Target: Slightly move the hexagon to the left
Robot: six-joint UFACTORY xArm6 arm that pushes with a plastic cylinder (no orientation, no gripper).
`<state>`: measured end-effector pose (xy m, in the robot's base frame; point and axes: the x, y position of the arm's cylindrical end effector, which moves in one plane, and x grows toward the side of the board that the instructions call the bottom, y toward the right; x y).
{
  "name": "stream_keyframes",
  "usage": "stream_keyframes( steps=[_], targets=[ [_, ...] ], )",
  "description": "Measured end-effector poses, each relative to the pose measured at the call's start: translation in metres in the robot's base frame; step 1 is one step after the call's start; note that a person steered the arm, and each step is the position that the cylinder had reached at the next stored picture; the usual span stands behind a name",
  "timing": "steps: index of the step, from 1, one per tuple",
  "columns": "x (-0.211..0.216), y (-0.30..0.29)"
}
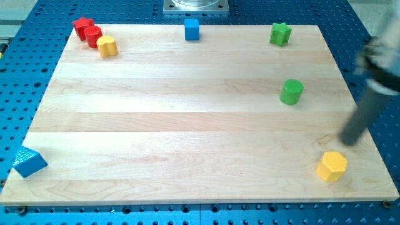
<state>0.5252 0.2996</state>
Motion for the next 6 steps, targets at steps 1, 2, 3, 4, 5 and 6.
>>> stream_keyframes(
  steps=[1, 2, 3, 4, 5, 6],
  targets=[
    [0.03, 0.019],
    [0.047, -0.021],
    [0.047, -0.07],
    [0.047, -0.096],
    [0.053, -0.063],
    [0.093, -0.079]
  ],
)
